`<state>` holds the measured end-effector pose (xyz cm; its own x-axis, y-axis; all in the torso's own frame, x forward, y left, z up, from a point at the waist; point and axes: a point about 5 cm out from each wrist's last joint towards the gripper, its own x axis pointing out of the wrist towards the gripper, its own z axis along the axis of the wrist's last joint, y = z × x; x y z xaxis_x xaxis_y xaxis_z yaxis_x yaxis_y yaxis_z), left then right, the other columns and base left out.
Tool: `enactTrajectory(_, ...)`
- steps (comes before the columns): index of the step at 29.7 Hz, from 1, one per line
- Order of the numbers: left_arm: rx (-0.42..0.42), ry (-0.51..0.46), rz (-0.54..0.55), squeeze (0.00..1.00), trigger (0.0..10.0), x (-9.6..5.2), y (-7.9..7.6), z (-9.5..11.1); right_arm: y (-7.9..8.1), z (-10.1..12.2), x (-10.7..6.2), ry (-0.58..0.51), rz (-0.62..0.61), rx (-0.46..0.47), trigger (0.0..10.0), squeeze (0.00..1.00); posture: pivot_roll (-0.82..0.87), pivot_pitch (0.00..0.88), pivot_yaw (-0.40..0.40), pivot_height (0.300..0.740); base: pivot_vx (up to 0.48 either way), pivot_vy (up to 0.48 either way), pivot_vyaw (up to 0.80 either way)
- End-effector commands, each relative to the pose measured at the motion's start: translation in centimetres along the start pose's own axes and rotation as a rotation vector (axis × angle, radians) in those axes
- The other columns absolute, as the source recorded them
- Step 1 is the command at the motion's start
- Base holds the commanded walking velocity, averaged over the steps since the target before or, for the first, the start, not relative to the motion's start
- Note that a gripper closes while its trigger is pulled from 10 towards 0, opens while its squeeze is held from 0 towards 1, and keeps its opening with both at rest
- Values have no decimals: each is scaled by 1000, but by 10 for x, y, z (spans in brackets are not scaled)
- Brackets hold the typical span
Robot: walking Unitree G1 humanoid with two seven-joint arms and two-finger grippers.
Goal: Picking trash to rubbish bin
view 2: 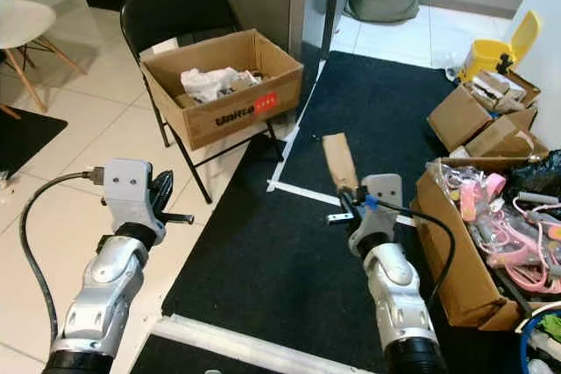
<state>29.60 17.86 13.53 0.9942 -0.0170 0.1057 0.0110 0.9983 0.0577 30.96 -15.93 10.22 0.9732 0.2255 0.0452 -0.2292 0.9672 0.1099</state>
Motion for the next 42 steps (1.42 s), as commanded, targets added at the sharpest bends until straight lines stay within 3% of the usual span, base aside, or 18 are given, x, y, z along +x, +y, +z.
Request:
enactTrajectory(1, 7, 18, 5, 0, 10000, -3, 2, -3, 2, -6, -2, 22, 5, 6, 10000, 0, 43, 137, -22, 740, 266, 0, 0)
enactTrajectory(42, 7, 19, 2, 0, 10000, -3, 1, -3, 2, -5, 1, 18, 9, -1, 10000, 0, 42, 142, -27, 740, 268, 0, 0)
